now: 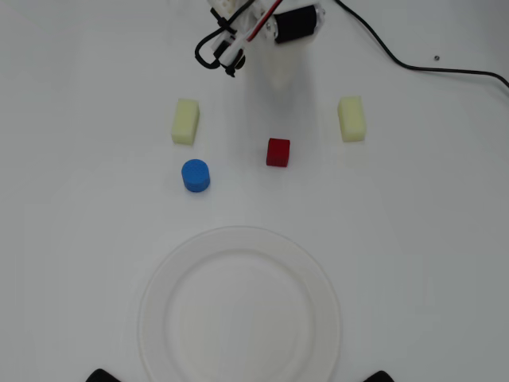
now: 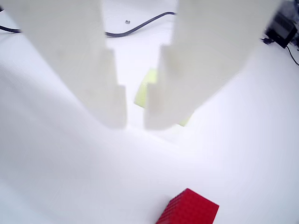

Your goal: Grasp a red block and put it in the dish.

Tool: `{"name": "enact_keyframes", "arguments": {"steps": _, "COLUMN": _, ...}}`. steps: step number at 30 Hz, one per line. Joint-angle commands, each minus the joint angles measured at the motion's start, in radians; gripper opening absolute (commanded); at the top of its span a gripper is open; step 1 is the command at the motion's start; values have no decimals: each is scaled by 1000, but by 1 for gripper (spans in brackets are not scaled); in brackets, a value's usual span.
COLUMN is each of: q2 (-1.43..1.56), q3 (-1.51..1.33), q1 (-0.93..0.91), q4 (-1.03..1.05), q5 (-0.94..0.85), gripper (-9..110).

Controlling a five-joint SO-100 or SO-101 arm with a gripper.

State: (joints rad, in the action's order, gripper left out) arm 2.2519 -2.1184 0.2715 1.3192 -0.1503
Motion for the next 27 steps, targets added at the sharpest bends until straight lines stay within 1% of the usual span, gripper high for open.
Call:
{"name": "enact_keyframes", "arguments": {"steps": 1, "q2": -181, "q3": 176, "q1": 32, "q4": 26, "q5": 8, "gripper": 12}}
{"name": "enact_keyframes", "arguments": {"steps": 5, "q2": -426, "q3": 423, "q1": 58, "q4": 152, "q5": -14, "gripper": 32}}
{"name": "enact_keyframes", "arguments": {"steps": 7, "q2": -525, "q3": 538, "q1": 60, "q4": 210, "q5": -3, "gripper": 36}}
{"name": "enact_keyframes", "arguments": {"steps": 10, "q2": -571, "q3": 575, "q1": 55, "q4": 215, "q5": 6, "gripper": 37}}
{"name": "enact_keyframes", "arguments": {"steps": 14, "q2": -571, "q3": 506, "q1": 41, "q4": 192, "q5": 23, "gripper": 37}}
{"name": "enact_keyframes", "arguments": {"steps": 23, "q2": -563, "q3": 247, "q1": -31, "q4": -46, "q5": 21, "gripper": 37}}
{"name": "enact_keyframes", "arguments": {"steps": 27, "q2": -612, "q3": 233, "q1": -63, "q4": -109, "q5": 35, "gripper": 37}}
